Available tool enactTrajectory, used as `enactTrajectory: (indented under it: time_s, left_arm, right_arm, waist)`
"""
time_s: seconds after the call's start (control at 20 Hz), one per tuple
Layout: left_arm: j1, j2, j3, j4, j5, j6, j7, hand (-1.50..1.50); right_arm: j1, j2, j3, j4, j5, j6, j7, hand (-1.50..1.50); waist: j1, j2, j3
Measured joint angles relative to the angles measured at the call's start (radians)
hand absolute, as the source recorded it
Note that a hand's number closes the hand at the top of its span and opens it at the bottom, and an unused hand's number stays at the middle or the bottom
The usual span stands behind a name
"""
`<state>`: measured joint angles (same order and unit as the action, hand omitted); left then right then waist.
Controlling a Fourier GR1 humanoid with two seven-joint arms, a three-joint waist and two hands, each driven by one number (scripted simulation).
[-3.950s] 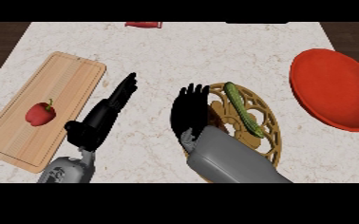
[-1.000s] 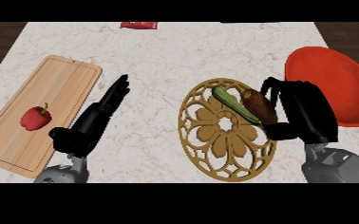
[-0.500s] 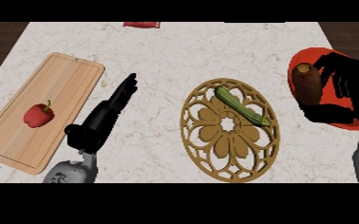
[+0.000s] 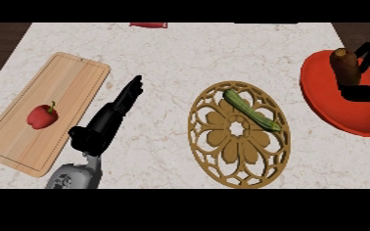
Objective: Pick the sweet potato from the placemat and place it in the bowl
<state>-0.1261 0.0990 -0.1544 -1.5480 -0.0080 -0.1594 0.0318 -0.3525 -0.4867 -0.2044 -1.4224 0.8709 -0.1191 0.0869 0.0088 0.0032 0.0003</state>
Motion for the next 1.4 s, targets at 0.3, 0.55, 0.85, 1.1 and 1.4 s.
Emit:
enactTrajectory:
  time_s: [0.3,0.55,0.85,1.1,1.4]
  left_arm:
    - [-0.009,0.0,0.004,-0.032,0.008,-0.009,0.036,0.0]
    - [-0.005,-0.002,0.002,-0.042,0.01,-0.015,0.046,0.0]
    - [-0.007,-0.007,0.003,-0.059,0.004,-0.013,0.063,0.0]
    - [-0.008,-0.019,-0.002,-0.05,-0.009,-0.005,0.06,0.0]
    - [0.007,-0.012,0.006,-0.048,-0.009,-0.012,0.051,0.0]
  right_arm:
    - [-0.104,-0.056,-0.023,0.293,0.008,0.045,-0.06,1.5]
    - [-0.185,-0.075,-0.052,0.499,-0.065,0.181,-0.109,-1.5]
    - [-0.29,-0.108,-0.114,0.723,-0.131,0.17,-0.307,-1.5]
    - [-0.361,-0.132,-0.206,0.816,-0.204,0.119,-0.36,-1.5]
    - [-0.379,-0.196,-0.355,0.897,-0.331,0.098,-0.381,-1.5]
  waist:
    - [0.013,0.003,0.0]
    - [0.017,0.004,0.001]
    - [0.016,0.004,0.001]
    - [0.013,0.004,0.001]
    - [0.007,0.003,0.001]
